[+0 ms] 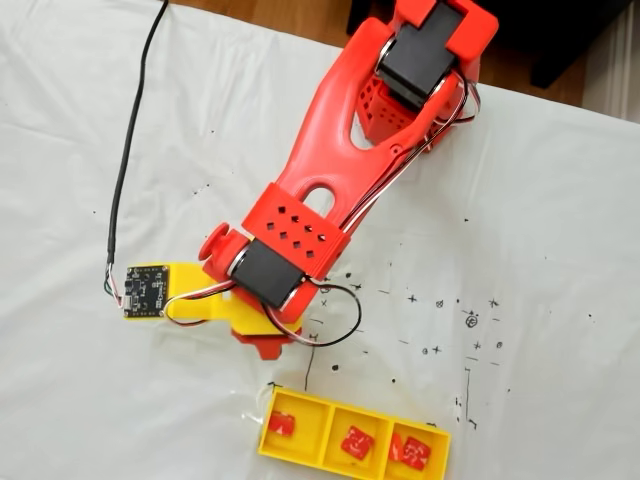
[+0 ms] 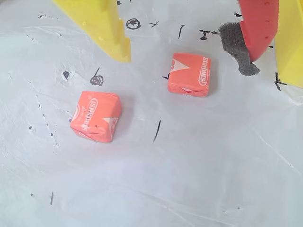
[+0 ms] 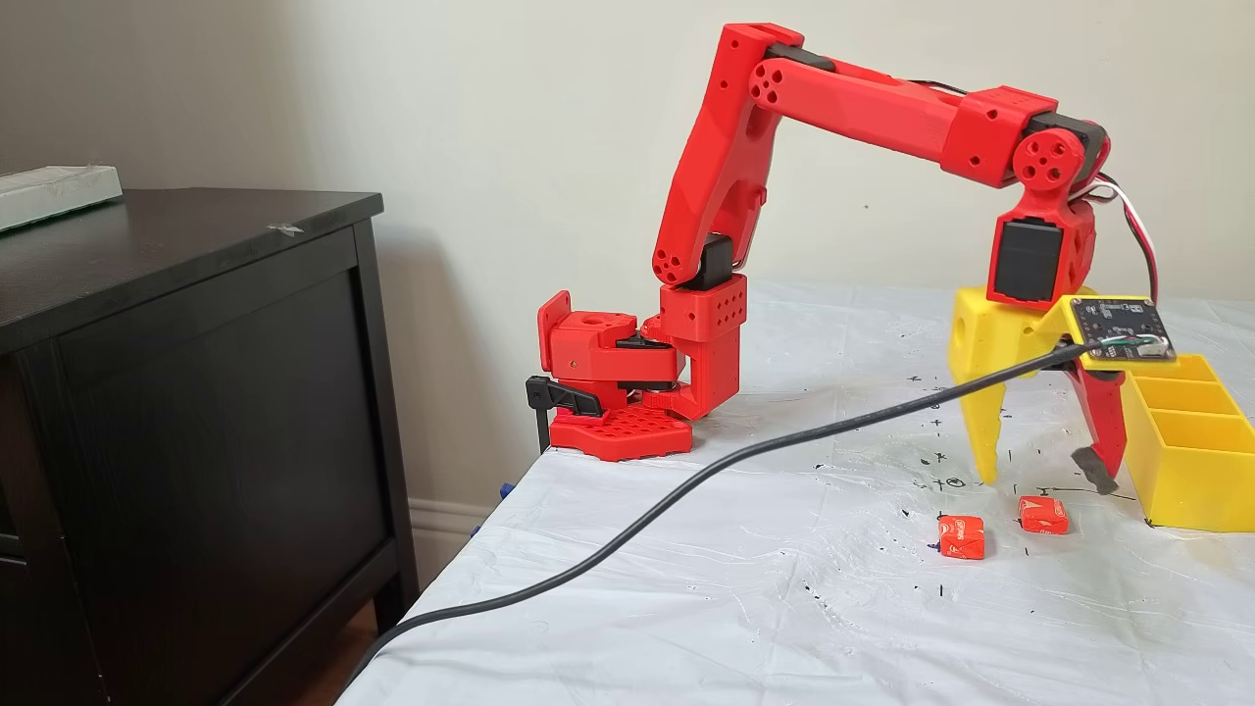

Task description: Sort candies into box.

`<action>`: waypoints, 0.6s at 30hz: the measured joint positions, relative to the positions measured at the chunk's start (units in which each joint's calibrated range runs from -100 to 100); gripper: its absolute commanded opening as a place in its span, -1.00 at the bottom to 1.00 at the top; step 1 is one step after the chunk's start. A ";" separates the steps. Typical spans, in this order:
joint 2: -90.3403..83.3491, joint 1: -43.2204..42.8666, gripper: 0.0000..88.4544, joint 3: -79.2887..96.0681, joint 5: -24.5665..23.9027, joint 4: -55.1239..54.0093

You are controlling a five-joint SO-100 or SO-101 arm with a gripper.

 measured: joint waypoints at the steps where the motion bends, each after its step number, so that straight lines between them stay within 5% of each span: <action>1: 0.42 0.00 -0.34 -0.26 0.00 0.00; 18: 1.78 -0.33 -0.35 -0.26 0.00 -1.33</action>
